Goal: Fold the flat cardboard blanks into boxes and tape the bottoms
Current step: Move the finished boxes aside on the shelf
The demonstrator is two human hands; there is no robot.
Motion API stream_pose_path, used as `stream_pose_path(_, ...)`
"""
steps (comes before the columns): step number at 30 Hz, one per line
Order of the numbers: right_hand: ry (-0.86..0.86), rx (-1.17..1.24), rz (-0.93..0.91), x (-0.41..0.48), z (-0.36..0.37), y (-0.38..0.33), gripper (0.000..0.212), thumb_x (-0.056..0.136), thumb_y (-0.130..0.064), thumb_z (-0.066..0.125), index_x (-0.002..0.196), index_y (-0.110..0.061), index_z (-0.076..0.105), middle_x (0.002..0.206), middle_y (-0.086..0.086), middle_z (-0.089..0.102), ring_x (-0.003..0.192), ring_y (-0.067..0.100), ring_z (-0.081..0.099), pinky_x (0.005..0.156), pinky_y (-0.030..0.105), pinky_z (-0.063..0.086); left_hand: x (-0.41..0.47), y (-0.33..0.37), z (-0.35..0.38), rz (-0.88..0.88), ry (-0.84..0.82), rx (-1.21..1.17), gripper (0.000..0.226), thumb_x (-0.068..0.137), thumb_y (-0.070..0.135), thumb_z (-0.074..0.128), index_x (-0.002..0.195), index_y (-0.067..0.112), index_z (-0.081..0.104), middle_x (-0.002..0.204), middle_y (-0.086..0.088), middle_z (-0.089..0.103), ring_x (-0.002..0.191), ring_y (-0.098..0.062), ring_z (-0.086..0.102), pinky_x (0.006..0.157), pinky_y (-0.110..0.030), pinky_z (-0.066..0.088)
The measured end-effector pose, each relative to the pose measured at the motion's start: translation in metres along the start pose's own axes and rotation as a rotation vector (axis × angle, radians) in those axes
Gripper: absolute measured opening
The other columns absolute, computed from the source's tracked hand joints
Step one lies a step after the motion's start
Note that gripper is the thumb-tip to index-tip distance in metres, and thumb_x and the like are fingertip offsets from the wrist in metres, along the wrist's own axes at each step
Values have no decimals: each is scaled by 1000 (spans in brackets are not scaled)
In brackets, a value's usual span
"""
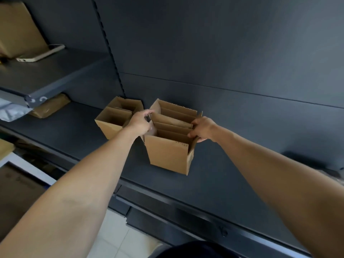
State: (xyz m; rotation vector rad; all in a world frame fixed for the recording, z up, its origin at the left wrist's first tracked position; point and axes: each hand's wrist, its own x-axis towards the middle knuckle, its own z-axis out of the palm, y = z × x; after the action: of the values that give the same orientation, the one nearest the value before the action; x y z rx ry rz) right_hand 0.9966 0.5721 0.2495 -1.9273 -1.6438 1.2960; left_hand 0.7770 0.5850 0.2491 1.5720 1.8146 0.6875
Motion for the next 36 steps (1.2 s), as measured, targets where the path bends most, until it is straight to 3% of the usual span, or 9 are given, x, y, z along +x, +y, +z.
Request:
stream_pose_path(6, 38, 28, 27, 30, 30, -30, 44, 83, -1, 68, 125, 0, 55, 120, 18, 62, 103, 31, 66, 82, 36, 58, 43, -23, -29, 61, -80, 165, 67, 87, -12, 54, 140, 28, 44, 147, -7, 40, 126, -29, 48, 99, -40, 48)
stream_pose_path(10, 6, 75, 84, 40, 46, -39, 65, 84, -3, 69, 142, -12, 42, 132, 12, 54, 112, 29, 61, 86, 34, 57, 60, -38, -37, 134, -132, 218, 66, 89, -8, 54, 142, 28, 41, 147, -8, 40, 123, -29, 51, 98, -42, 49)
stream_pose_path(16, 78, 270, 32, 40, 46, -45, 76, 89, -22, 66, 150, -30, 21, 141, 4, 46, 119, 26, 54, 85, 37, 55, 62, -42, -48, 126, 73, 148, 40, 95, 5, 53, 134, 13, 51, 132, -10, 55, 116, -26, 56, 93, -31, 45)
stream_pose_path(21, 166, 415, 119, 30, 41, -50, 62, 95, -49, 49, 145, -17, 31, 146, 6, 40, 130, 26, 43, 102, 44, 45, 42, -32, -49, -142, 200, -74, 10, 94, 17, 58, 94, 7, 61, 93, -9, 64, 93, -27, 63, 84, -36, 53)
stream_pose_path(24, 101, 545, 164, 31, 42, -50, 50, 94, -54, 45, 125, -14, 47, 122, 4, 57, 115, 21, 52, 101, 40, 41, 26, -39, -41, -438, 146, -532, 32, 91, 20, 63, 116, 2, 57, 82, -7, 55, 72, -17, 56, 76, -34, 56)
stream_pose_path(26, 60, 625, 176, 29, 46, -51, 49, 94, -56, 43, 108, -10, 51, 98, 3, 64, 90, 17, 60, 92, 37, 46, 13, -44, -33, -555, 137, -711, 38, 90, 23, 65, 121, 4, 52, 88, -7, 53, 76, -17, 53, 71, -32, 53)
stream_pose_path(30, 6, 708, 174, 33, 53, -51, 56, 91, -63, 43, 116, -16, 58, 105, 6, 69, 95, 25, 68, 88, 42, 55, -2, -52, -17, -696, 239, -879, 60, 80, 29, 75, 130, 9, 48, 122, -12, 57, 103, -30, 58, 67, -38, 54)
stream_pose_path(34, -4, 720, 196, 34, 57, -46, 58, 89, -67, 42, 117, -18, 54, 103, 6, 64, 96, 28, 63, 93, 51, 51, -24, -41, -3, -753, -104, -936, 64, 78, 44, 74, 126, 20, 39, 125, -13, 45, 114, -40, 52, 80, -56, 54)
stream_pose_path(36, -28, 748, 194, 36, 57, -46, 59, 89, -67, 41, 119, -18, 54, 106, 7, 63, 98, 28, 62, 93, 53, 49, -26, -34, 3, -745, -149, -977, 64, 80, 43, 72, 129, 21, 37, 131, -16, 42, 121, -43, 47, 82, -59, 53)
